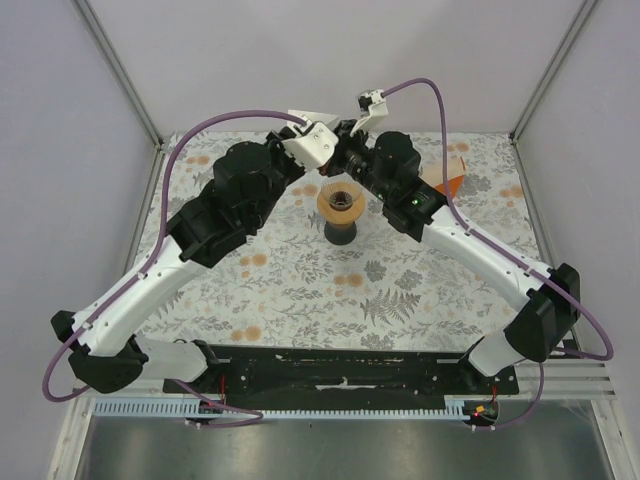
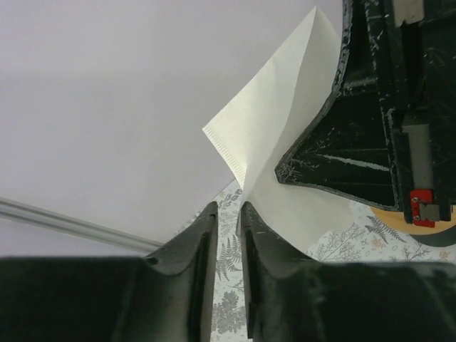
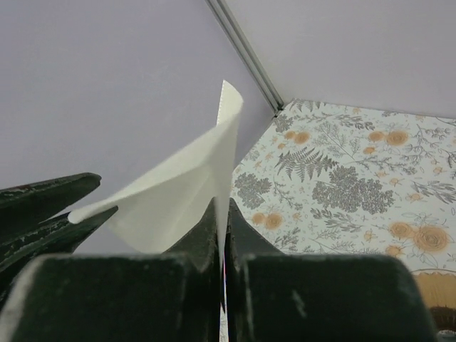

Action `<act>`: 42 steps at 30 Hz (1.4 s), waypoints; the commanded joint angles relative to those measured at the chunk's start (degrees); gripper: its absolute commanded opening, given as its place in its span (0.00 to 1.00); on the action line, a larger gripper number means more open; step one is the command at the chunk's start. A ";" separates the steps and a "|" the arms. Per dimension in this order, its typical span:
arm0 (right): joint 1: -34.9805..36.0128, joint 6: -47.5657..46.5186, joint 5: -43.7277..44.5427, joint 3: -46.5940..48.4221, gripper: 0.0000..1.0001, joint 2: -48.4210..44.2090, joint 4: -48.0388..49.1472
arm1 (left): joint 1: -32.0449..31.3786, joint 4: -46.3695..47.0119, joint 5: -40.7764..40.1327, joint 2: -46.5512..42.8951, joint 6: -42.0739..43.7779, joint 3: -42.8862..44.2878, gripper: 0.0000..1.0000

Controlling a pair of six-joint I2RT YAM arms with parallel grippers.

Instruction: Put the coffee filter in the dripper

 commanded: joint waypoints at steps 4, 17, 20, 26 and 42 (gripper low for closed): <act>1.86 -1.56 0.29 4.05 0.00 0.06 -2.04 | -0.32 0.54 1.82 -1.03 -1.48 0.92 0.40; -1.56 0.37 -1.21 2.30 0.00 -1.52 -2.83 | -0.32 2.89 -4.40 1.17 3.33 3.64 0.02; -2.80 1.17 -0.60 0.45 0.00 -2.14 -1.69 | -0.32 9.48 -6.61 -0.23 7.12 2.85 0.02; -2.89 1.25 -2.61 -1.04 0.11 -2.49 4.36 | -0.32 8.98 -2.67 -2.52 6.34 0.40 0.02; -2.89 0.64 -4.63 -1.31 0.38 -2.49 13.17 | -0.32 0.89 4.81 -2.87 -0.87 -0.49 0.02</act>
